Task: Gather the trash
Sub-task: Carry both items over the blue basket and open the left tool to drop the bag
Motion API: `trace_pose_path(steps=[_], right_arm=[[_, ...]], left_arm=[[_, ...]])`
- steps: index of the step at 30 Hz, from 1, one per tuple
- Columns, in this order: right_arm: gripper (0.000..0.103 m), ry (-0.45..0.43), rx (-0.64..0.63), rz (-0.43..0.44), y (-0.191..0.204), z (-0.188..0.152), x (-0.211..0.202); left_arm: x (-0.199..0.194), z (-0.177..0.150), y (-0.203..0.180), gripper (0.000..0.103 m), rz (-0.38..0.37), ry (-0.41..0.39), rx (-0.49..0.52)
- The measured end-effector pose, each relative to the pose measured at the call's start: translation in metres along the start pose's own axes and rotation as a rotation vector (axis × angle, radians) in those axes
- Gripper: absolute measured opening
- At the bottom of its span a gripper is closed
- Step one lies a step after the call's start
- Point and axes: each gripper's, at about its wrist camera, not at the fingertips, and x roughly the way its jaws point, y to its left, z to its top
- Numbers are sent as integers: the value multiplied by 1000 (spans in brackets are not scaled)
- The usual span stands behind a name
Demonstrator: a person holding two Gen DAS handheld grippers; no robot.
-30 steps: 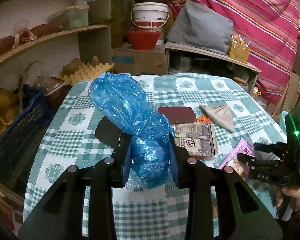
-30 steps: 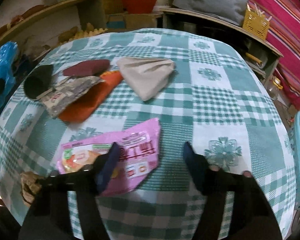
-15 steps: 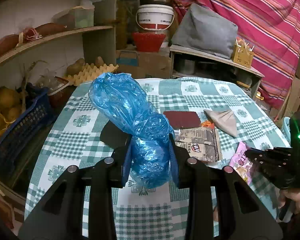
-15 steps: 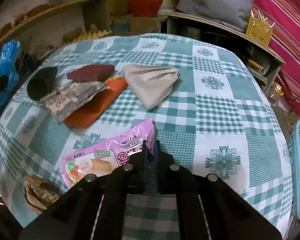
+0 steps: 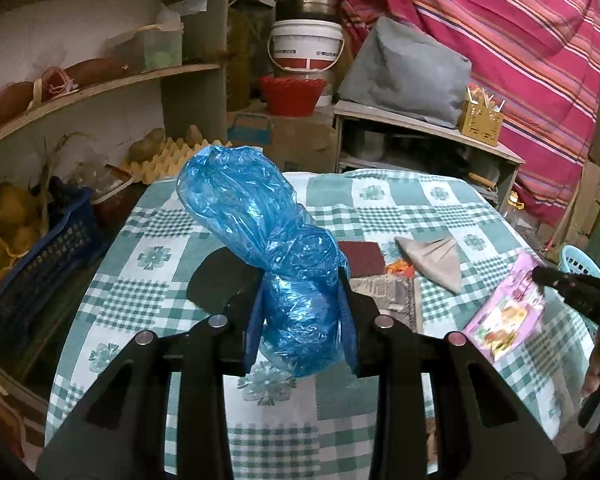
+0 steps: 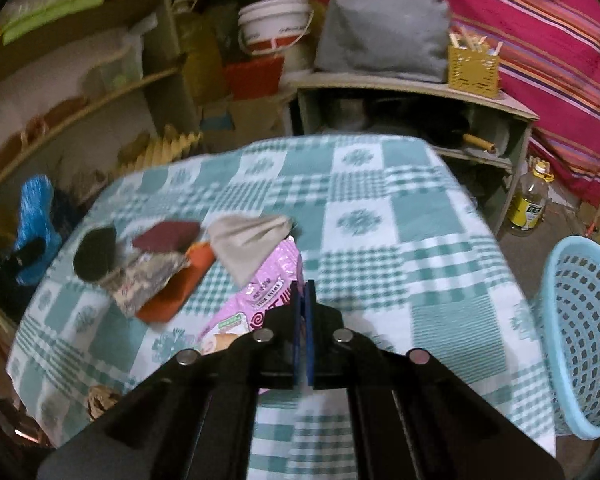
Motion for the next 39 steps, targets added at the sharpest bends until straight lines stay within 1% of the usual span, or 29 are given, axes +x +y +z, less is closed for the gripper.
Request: trace_pose_path(steps=[4,8,15,21,25,28,29,32,36,39], right_arm=[[2,-44,61,1,-25,8,-16],[2,-76,118,-17,-54,11,-30],[2,-128,232,-77,-120,9,-61],[2,-181,325,-136,-183,-1,-96],[2,-213,392,-175,-226,-14,-119],[2,-225,430,-215,-254,-24,-133],[2,-228,438,-240,-265,-29,-138],[2,-233,478,-269,-293,-41,-149],[2,-239,509,-312,-317,-54,-161],[2,-248,536,-320,-331,-60,-168]], left_arm=[[-1,6,-14,31,-16,-15,5],[1,10,-31,31,-35,-21,16],[7,18,-78,31,-97,-29,47],[18,21,-137,31,-163,-29,82],[23,18,-187,31,-208,-31,136],[27,14,-225,31,-254,-25,176],[28,12,-236,31,-267,-23,187],[30,6,-270,31,-314,-17,219],[35,-2,-311,31,-383,0,237],[40,-10,-340,31,-434,13,254]])
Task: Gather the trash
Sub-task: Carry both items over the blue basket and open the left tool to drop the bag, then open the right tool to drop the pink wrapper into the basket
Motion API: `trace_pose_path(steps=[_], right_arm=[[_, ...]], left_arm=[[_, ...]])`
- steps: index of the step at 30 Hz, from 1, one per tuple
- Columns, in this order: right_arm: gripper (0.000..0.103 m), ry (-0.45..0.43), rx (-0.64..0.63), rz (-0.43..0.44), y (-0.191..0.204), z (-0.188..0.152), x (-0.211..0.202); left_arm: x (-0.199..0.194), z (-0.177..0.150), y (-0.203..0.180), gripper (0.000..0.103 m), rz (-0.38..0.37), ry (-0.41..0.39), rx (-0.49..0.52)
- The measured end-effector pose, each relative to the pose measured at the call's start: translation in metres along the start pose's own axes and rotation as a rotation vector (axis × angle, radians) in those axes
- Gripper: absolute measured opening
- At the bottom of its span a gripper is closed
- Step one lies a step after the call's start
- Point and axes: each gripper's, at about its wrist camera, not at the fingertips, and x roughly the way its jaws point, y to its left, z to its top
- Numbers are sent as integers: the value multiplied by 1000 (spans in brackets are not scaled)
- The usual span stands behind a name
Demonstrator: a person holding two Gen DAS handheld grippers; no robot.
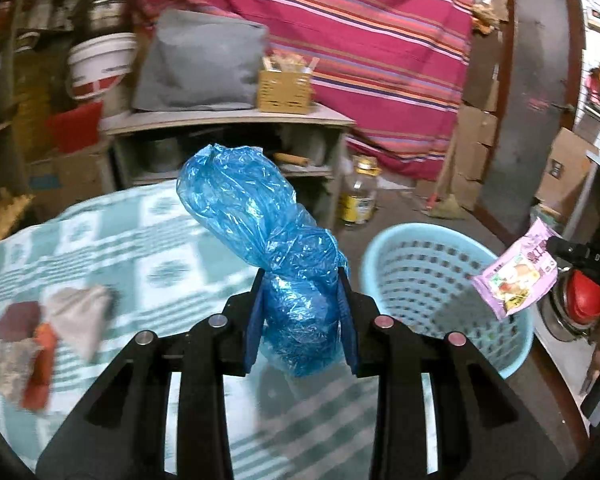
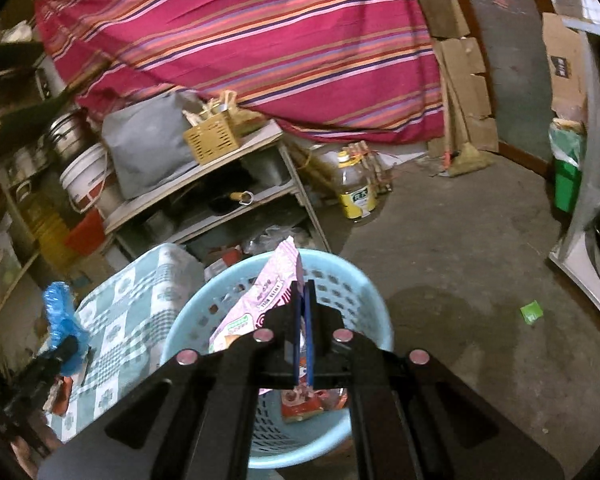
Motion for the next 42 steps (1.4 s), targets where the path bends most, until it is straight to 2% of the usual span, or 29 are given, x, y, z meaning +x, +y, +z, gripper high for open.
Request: trace_pose_path(steps=[8,14,16,18,22,24,29,30,35,36,37,38,42], right_arm=[[2,-9,16,-45,-18,3,3],[2,-22,28,-56,-22,4,1],[2,-22,36,-55,-24,4,2],[2,-20,36,-56,-24,4,3],[2,-18,31,-59,-24,4,4],[2,-18,33,-59,-25,4,5],[2,-6,31,-54,-22,1,11],[5,-2,34,-52,-21,0,14],[7,9,38,-56,-10,-4,25],[27,18,40,-62,-7,-6,28],[63,21,44,-68,-5,-7,30],[73,14,53,-80,-2,-9,31],[73,37,52,-92,4,-14,38]], left_arm=[[39,6,-59,32,-110,17,31],[53,12,-90,34,-137,22,75],[54,14,-95,40,-142,22,78],[53,15,-93,56,-140,17,69],[47,19,-87,63,-128,5,58],[40,20,-81,76,-111,-15,39],[23,22,-64,87,-81,-42,8],[21,22,-61,91,-68,-48,6],[10,23,-39,96,-13,-62,-10],[8,23,-35,97,-5,-64,-16],[4,23,-29,97,6,-67,-24],[2,23,-25,97,17,-68,-30],[-9,20,-3,97,58,-68,-58]])
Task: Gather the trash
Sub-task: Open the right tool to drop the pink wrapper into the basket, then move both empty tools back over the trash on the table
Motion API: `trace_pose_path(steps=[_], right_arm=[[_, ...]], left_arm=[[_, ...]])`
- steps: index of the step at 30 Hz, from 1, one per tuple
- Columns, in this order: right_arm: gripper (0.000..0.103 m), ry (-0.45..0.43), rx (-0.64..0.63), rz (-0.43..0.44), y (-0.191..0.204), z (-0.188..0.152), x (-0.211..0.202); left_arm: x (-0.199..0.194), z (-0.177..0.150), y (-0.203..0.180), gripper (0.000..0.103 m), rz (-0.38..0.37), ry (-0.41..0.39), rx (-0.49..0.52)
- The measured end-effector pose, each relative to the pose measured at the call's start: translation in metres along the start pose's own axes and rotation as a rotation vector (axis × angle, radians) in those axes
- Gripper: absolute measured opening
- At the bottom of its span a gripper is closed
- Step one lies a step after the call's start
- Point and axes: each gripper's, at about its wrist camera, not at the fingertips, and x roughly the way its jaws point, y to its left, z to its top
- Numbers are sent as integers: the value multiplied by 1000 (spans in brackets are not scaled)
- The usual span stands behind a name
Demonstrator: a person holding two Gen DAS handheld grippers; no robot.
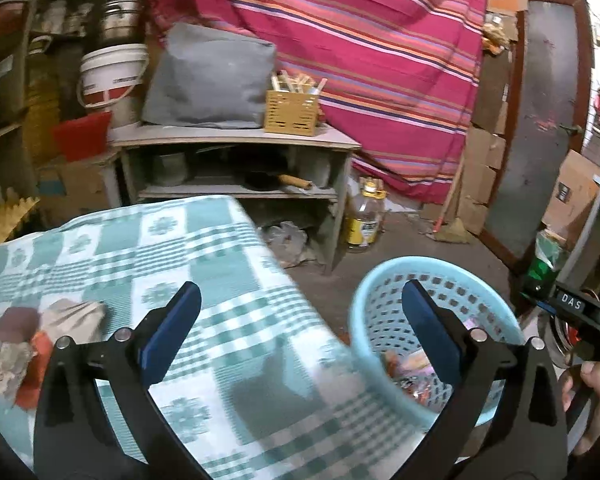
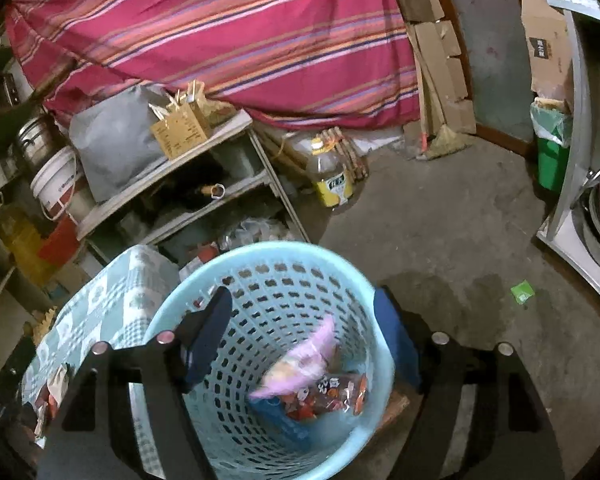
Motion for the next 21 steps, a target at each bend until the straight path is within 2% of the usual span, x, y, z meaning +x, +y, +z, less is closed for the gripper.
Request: trace_pose_path(steps=[4,9,21], right_arm=[[73,28,-33,3,13,-6,3],[73,18,-126,16,45,-16,-5],[77,24,-360,150,149,-63,-35]], left_arm=[[-15,1,26,97,47,-14,-22],[-39,1,61,97,115,-29,-42],[-92,-16,142,97,268,-23,-72]])
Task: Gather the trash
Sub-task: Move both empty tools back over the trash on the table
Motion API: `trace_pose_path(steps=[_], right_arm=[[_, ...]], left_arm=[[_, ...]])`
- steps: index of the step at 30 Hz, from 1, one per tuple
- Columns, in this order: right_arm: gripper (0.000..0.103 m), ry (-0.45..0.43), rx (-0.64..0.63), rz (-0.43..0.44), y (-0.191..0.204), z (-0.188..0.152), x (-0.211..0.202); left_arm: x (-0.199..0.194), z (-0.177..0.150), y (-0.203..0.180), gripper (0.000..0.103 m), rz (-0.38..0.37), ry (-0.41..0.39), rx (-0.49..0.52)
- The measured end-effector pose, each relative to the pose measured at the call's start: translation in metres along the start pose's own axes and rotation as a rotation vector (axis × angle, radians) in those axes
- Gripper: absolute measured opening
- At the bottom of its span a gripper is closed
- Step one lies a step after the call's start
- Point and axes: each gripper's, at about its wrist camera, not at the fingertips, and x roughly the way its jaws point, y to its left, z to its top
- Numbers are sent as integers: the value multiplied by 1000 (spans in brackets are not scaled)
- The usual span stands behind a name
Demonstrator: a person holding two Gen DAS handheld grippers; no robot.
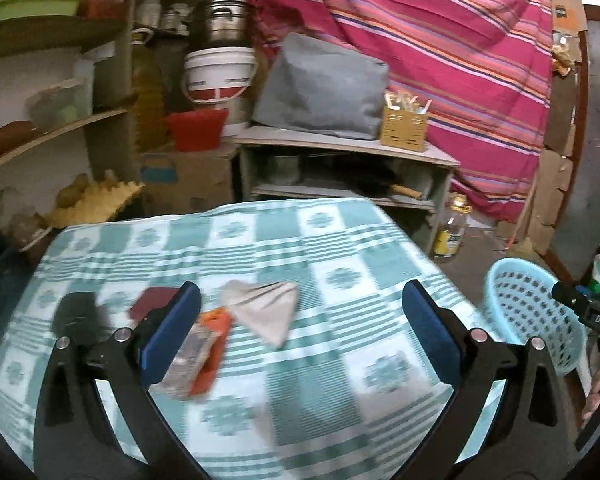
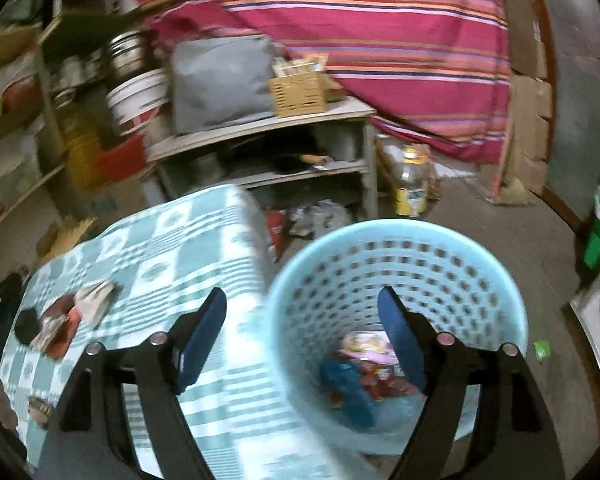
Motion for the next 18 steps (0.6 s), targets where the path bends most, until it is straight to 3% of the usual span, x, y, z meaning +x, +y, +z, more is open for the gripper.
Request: trace_pose_path(steps=[9,13,18], right_arm=[[82,43,-141,85,86,-18,7],[90,43,-199,87,111,-27,8],[91,56,-268,62,134,-37,12]], left_arm=[[-27,-18,55,97,79,-2,-9],[-37,-33,74,97,118,-2,15],[-44,-54,102,97,126,28,-51]])
